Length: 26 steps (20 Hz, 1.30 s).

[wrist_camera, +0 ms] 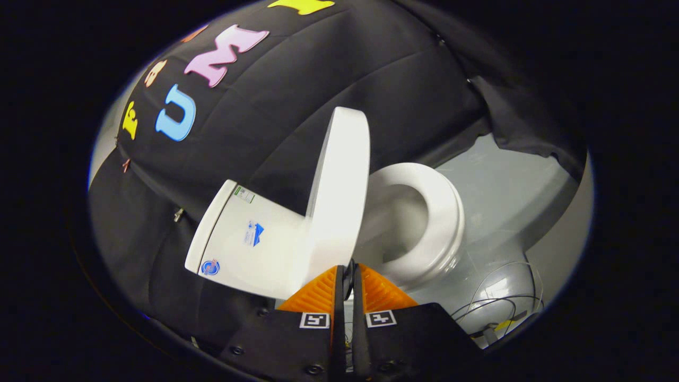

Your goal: Open the toilet lid.

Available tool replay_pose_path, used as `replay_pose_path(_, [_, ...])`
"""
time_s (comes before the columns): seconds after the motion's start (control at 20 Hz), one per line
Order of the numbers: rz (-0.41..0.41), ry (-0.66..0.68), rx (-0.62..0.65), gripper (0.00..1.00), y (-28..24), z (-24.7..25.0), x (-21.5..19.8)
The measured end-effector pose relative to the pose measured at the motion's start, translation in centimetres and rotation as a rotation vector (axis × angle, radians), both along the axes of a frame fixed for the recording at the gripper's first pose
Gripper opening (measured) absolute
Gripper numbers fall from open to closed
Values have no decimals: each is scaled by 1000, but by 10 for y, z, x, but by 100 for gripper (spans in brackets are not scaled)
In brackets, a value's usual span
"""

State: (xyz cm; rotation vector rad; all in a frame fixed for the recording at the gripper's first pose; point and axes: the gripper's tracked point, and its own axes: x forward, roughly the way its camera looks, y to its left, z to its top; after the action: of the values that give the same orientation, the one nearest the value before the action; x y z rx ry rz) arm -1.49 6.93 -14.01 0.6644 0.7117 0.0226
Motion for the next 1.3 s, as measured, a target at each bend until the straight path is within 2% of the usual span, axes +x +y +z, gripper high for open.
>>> replay_pose_path(0.05, [1, 1, -39, 10, 1, 0, -1])
replay_pose_path(0.15, [-27, -5, -34, 11, 4, 9, -1])
replay_pose_path(0.5, [-23, 20, -57, 11, 11, 11, 1])
replay_pose_path(0.7, [17, -21, -77, 11, 20, 21, 4])
replay_pose_path(1.3, [-7, -8, -152, 11, 52, 46, 11])
